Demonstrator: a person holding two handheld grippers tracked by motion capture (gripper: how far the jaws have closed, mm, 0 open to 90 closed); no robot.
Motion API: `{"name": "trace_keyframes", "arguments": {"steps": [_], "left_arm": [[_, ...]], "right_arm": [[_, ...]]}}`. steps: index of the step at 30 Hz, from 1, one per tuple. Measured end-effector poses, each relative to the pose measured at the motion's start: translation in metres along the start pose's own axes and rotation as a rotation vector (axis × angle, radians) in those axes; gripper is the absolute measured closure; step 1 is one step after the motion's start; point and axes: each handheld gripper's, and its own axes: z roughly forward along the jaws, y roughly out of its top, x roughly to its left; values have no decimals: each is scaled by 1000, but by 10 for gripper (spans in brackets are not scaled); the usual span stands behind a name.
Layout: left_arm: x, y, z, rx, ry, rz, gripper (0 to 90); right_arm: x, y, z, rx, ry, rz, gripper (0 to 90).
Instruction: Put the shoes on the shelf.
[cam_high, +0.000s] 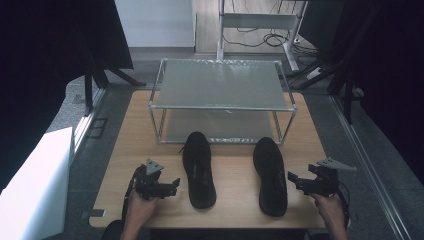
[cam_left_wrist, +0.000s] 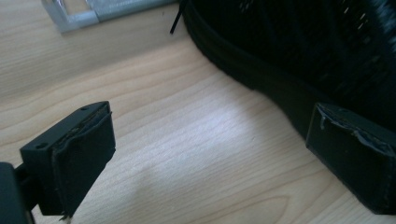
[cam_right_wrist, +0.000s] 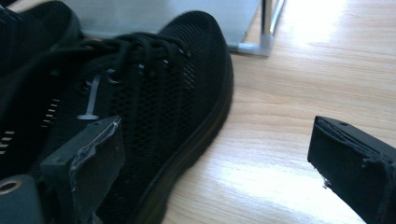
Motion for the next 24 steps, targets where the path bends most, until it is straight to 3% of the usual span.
{"name": "trace_keyframes", "arguments": {"steps": [2,4,10,14,21,24], "left_arm": [[-4,6,-4,-43,-15,-27,11],[-8,10,-5,-57,-26,-30,10],[-23,20,-1,-61,-36,-12,0],[-34,28,8,-70,-53,-21,0],[-45,35,20,-62,-65,-23,0],[-45,38,26,-59,-76,-46,0]], "right_arm": [[3,-1,-3,-19,27,21,39],[4,-1,-5,-27,40,31,36],[10,-2,-7,-45,83,57,36],[19,-3,-2,-27,122,61,36],[28,-2,9,27,123,25,37],[29,0,18,41,127,28,41]]}}
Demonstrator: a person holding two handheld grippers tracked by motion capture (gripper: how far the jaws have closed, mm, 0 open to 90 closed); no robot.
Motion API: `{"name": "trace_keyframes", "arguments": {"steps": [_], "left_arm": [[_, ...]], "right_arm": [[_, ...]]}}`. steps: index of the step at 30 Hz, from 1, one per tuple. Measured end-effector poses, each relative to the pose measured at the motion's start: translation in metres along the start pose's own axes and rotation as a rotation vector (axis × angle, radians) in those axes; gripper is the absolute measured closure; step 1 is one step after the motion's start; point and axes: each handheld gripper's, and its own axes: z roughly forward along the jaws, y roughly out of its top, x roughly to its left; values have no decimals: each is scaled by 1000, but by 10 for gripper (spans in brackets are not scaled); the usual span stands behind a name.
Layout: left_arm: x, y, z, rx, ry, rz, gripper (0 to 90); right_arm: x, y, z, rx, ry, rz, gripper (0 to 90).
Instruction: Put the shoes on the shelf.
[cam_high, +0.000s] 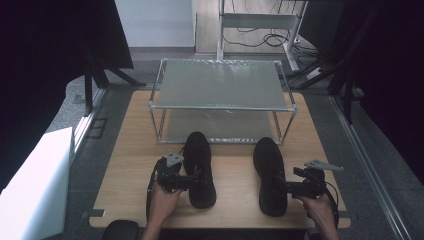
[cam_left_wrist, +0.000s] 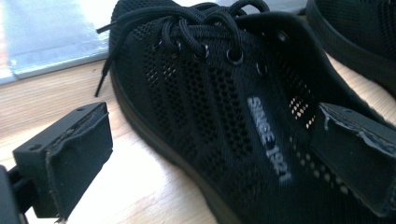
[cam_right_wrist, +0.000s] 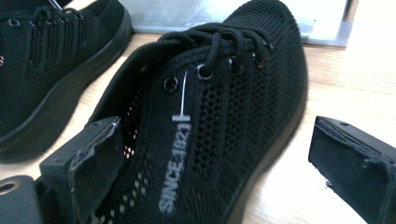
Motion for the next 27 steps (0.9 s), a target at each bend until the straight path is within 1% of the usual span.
{"name": "trace_keyframes", "arguments": {"steps": [1,2,3,4,5,6,8,9,11,12,13,14,15,16,17,18,19,20,21,22,23,24,25,26,27], "left_arm": [[1,1,3,4,4,-6,0],[1,1,5,6,4,-9,0],[2,3,10,19,10,-9,0],[2,3,14,29,12,-6,0],[2,3,14,29,12,-6,0],[1,3,17,39,10,-5,0],[1,3,25,57,18,-7,0],[1,4,30,68,26,-8,0],[1,5,32,73,34,-8,0],[2,5,34,78,39,-5,0],[2,5,36,82,42,-5,0],[4,5,37,79,46,-6,17],[4,5,37,79,46,-6,57],[6,4,35,61,24,-4,136],[6,4,35,61,24,-4,214],[5,4,33,56,45,13,243],[5,4,33,56,45,13,304],[6,3,31,47,56,26,304],[8,3,29,40,56,27,378],[13,2,26,32,46,15,466],[13,2,26,32,46,15,513],[14,2,25,30,43,14,558],[16,1,24,28,42,12,558],[17,1,22,24,46,11,605],[18,0,20,22,53,14,659]], "right_arm": [[-1,2,6,19,-8,5,47],[-1,2,6,19,-8,5,47],[-1,3,13,37,-28,-2,64],[-1,3,19,57,-38,-10,71],[-1,3,19,57,-38,-10,71],[0,2,25,68,-53,-20,91],[0,2,27,73,-58,-21,103],[2,2,33,76,-82,-36,144],[4,2,38,74,-113,-48,154],[5,2,41,74,-138,-60,165],[5,2,41,74,-138,-60,165],[6,3,43,72,-172,-73,226],[6,3,43,72,-172,-73,226],[6,2,44,66,-209,-85,294],[6,2,44,66,-209,-85,294],[5,2,44,58,-232,-92,369],[5,2,44,58,-232,-92,369],[4,2,44,53,-245,-87,424],[4,2,43,45,-263,-94,486],[5,2,41,39,-297,-116,586],[5,2,41,39,-297,-116,586],[7,2,38,18,-319,-133,675],[7,2,38,18,-319,-133,675],[8,2,37,13,-327,-139,703],[8,2,36,5,-326,-132,724]]}}
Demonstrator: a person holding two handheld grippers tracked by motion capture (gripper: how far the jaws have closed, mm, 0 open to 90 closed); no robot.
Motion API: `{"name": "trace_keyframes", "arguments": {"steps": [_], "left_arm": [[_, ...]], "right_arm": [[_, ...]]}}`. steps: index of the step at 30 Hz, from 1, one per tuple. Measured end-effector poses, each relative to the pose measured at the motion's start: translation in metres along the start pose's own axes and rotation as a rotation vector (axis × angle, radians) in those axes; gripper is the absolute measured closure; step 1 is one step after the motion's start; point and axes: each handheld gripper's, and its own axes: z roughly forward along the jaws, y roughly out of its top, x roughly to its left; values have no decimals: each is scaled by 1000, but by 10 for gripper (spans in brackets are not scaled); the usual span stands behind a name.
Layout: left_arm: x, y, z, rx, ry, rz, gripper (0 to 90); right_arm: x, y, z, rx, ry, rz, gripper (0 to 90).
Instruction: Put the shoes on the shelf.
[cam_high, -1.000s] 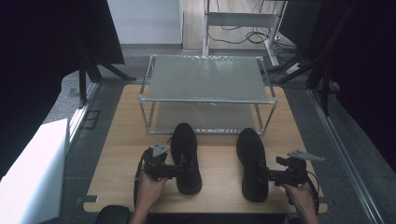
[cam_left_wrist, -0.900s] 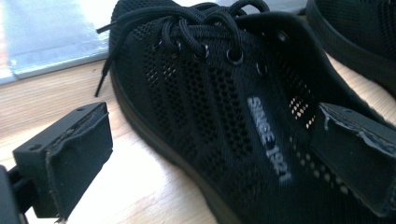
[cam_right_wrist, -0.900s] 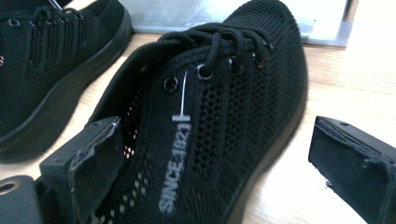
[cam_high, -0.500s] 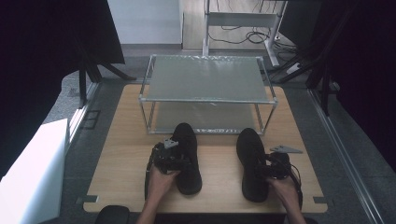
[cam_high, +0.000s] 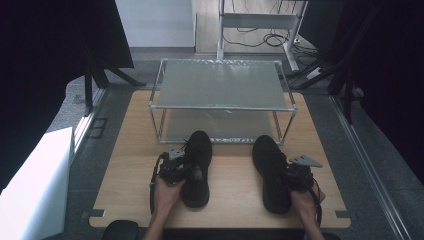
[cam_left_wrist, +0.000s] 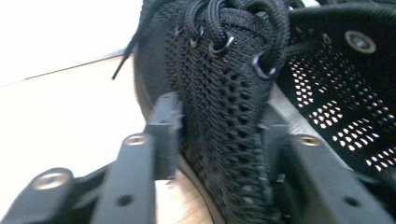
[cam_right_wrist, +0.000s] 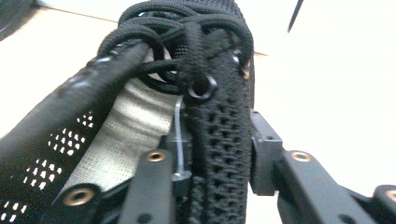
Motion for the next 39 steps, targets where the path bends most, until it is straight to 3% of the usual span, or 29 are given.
{"name": "trace_keyframes", "arguments": {"steps": [1,2,3,4,5,6,7,8,12,13,16,17,18,23,27,32,35,39], "left_arm": [[3,-2,-2,-9,1,-9,713],[3,-2,-2,-9,1,-9,736],[8,-3,-5,-18,-1,-25,764],[8,-3,-5,-18,-1,-25,780],[16,-5,-7,-32,-33,-70,789],[20,-7,-8,-39,-48,-93,797],[20,-7,-8,-39,-48,-93,802],[24,-8,-8,-48,-67,-120,802],[32,-9,-9,-66,-119,-173,810],[33,-9,-10,-81,-145,-182,813],[32,-7,-13,-89,-152,-179,814],[31,-5,-15,-103,-152,-178,814],[31,-5,-15,-103,-152,-178,814],[34,-3,-22,-145,-229,-236,814],[32,0,-27,-166,-264,-248,813],[28,3,-31,-192,-309,-274,812],[24,5,-35,-216,-348,-284,812],[21,6,-39,-230,-363,-285,811]], "right_arm": [[-3,0,-1,-5,13,30,742],[-3,0,-1,-5,13,30,742],[-8,-1,-2,-11,36,85,752],[-8,-1,-2,-11,36,85,752],[-14,-3,-4,-18,70,156,759],[-18,-4,-5,-23,87,192,762],[-22,-5,-5,-26,104,221,765],[-22,-5,-5,-26,104,221,765],[-34,-9,-7,-45,171,336,768],[-40,-11,-7,-55,213,395,768],[-42,-11,-9,-68,242,428,768],[-44,-10,-12,-90,273,459,768],[-44,-10,-12,-90,273,459,768],[-43,-5,-18,-121,332,498,767],[-40,-1,-19,-115,370,519,767],[-33,4,-20,-130,400,510,767],[-24,12,-23,-147,447,512,767],[-17,17,-25,-162,479,506,766]]}}
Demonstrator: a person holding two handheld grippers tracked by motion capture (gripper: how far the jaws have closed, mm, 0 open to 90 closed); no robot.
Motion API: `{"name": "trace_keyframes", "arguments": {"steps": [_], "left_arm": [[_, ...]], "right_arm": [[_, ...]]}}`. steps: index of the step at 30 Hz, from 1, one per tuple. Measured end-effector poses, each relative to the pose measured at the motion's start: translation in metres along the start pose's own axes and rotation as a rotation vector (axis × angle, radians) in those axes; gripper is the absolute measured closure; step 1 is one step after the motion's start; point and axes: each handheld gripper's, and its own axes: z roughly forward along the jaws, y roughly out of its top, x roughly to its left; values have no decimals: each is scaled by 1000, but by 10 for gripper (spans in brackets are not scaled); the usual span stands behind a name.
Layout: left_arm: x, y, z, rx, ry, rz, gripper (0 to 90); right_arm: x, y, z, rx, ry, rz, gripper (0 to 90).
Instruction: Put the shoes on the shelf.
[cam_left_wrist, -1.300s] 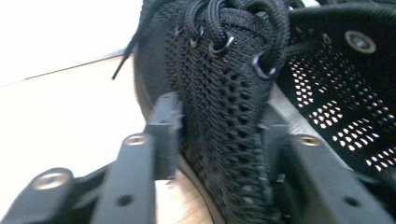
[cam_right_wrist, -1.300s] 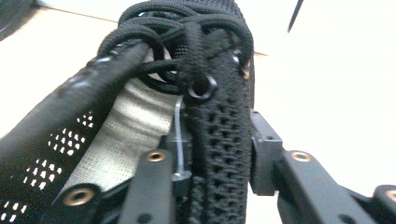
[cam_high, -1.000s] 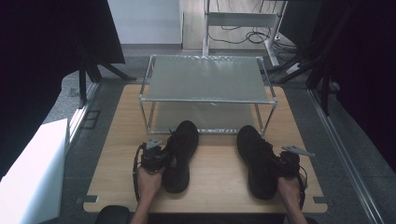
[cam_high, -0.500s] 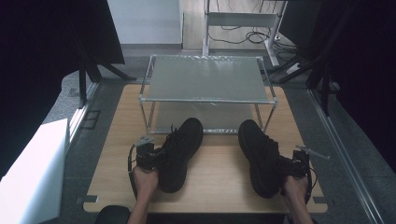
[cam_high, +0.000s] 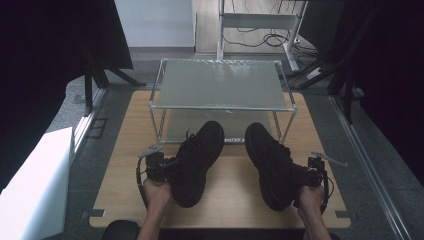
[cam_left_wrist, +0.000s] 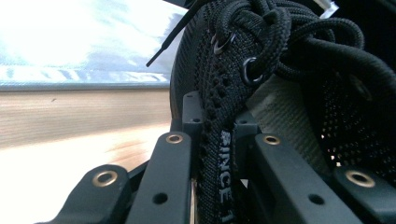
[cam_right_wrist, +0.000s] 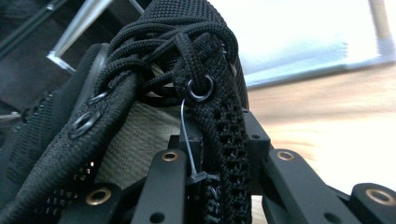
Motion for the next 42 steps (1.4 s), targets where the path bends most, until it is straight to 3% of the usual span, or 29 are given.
{"name": "trace_keyframes", "arguments": {"steps": [10,16,21,33,42], "left_arm": [[-15,5,-11,-49,-75,-2,811],[-22,11,-16,-83,-89,-6,811],[-28,17,-18,-105,-91,-19,810],[-38,37,-20,-159,-67,-52,806],[-44,55,-18,-188,-37,-63,804]], "right_arm": [[25,4,4,-19,109,8,765],[33,8,3,-32,135,-1,764],[40,14,4,-56,170,23,764],[57,31,10,-95,177,18,764],[70,47,15,-115,152,19,764]]}}
